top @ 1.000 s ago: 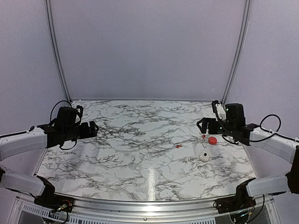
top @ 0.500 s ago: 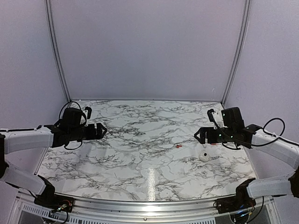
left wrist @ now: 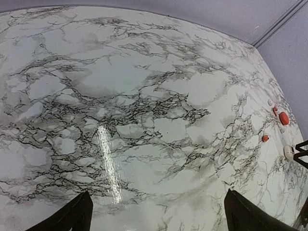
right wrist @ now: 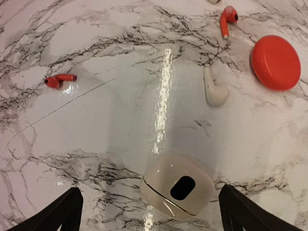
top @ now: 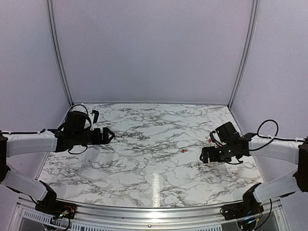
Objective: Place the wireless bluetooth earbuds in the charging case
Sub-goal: Adjust the charging case at the center of the board, then pick up the charging case from the center of the board.
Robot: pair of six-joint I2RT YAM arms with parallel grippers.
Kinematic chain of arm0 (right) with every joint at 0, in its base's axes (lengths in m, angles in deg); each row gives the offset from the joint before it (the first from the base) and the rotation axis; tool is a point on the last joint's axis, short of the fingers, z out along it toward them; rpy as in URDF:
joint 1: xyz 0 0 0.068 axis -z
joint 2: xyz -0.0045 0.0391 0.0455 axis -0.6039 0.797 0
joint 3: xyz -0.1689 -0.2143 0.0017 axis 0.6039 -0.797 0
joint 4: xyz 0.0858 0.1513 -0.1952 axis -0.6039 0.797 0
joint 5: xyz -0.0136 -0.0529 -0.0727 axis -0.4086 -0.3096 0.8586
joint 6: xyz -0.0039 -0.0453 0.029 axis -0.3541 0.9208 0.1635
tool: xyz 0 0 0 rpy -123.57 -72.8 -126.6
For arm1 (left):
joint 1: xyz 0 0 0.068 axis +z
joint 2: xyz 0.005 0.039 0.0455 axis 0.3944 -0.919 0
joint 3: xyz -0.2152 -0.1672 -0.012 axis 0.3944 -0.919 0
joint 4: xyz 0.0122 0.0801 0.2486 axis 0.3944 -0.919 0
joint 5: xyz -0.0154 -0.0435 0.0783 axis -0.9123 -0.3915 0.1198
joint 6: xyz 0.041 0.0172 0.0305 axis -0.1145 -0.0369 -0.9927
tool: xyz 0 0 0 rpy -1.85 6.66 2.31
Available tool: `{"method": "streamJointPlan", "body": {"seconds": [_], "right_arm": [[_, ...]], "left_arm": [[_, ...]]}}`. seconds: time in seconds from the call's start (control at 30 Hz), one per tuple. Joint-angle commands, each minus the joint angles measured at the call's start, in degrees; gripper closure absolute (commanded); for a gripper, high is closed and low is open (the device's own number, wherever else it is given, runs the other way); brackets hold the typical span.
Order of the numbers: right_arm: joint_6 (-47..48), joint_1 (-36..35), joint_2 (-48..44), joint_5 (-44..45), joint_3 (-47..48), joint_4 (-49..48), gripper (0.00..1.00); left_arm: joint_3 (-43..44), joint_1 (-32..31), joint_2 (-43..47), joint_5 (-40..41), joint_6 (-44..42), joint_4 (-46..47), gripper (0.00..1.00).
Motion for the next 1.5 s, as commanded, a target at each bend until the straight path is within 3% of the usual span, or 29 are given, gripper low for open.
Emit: {"method": "streamJointPlan", "body": {"seconds": [0.0, 0.3, 0.8, 0.97, 1.1, 1.47], "right_arm": [[-3.47, -1.07, 0.12, 3.48, -1.97, 0.18, 0.01], [-1.53, -1.58, 5.31, 1.1, -1.33, -1.9, 0.02], [0.49, -5.18, 3.37, -15.49, 0.37, -5.26, 0.17], [3.28, -5.21, 5.15, -4.65, 4.4, 1.49, 0.19], [4.66, -5.2, 8.99, -2.18, 5.98, 2.04, 0.21], [3.39, -6.48, 15.7, 0.25, 7.48, 0.12, 0.44]], "left_arm": [[1.53, -0.51, -1.13, -0.53, 0.24, 1.98, 0.01], [2.13, -1.1, -2.59, -0.36, 0.06, 1.99, 0.01], [2.73, -1.19, -3.31, -0.17, -0.41, 1.86, 0.01], [2.74, -1.23, -3.31, -0.24, -0.21, 1.82, 0.01], [2.74, -1.27, -3.45, -0.24, -0.23, 1.83, 0.01], [0.78, -1.46, -0.23, 0.5, -2.04, 2.17, 0.01]]}}
